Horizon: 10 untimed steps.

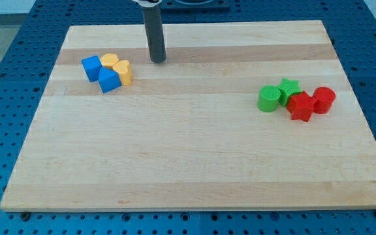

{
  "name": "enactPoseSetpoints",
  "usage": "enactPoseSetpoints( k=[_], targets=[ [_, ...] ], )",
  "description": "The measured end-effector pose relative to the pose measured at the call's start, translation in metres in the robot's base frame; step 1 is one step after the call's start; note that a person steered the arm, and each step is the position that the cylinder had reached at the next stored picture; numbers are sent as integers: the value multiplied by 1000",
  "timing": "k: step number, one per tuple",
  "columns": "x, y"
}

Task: Place your arm above the cube

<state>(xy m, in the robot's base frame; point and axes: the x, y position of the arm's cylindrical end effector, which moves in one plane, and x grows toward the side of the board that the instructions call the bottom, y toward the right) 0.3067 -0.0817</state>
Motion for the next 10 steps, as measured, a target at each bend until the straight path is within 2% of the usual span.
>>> enactPoseSetpoints(
  k=[2,3,4,5,8,10],
  targets=[
    [-24,-64],
    [-26,-64],
    [-54,-64],
    [-58,-64],
    [-56,-84],
    [-35,-131]
  ],
)
